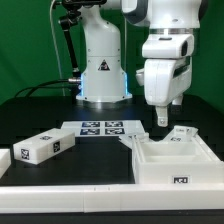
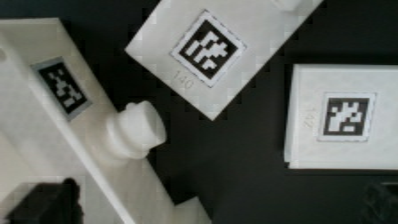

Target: Assemble cabinet

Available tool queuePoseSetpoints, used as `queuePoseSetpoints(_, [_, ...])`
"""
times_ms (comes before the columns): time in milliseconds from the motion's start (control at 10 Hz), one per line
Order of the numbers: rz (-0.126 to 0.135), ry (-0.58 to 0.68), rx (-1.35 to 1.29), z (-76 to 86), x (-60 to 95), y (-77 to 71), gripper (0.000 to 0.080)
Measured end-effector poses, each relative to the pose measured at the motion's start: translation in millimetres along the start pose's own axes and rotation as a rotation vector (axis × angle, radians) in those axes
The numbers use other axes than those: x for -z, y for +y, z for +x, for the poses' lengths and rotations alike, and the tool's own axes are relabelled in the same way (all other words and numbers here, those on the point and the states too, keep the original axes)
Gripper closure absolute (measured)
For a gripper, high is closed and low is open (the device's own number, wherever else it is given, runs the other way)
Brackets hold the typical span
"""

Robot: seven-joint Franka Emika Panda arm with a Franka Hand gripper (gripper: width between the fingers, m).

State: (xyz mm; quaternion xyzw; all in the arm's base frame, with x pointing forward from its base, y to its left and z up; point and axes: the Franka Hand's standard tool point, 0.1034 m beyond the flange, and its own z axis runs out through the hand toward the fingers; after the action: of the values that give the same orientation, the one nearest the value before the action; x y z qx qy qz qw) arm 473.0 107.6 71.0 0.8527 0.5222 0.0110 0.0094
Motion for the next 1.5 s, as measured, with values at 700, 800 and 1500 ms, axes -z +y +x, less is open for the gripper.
queuePoseSetpoints(700, [-0.007,0.044,-0.088,6.3,-11.1,-44.8,0.0003])
queuePoseSetpoints(800, [-0.007,0.054,-0.094,8.6,-14.4,-54.9,0.0003])
queuePoseSetpoints(1500, [0.030,0.065,-0.069,3.9,-45.5,-93.3,0.0003])
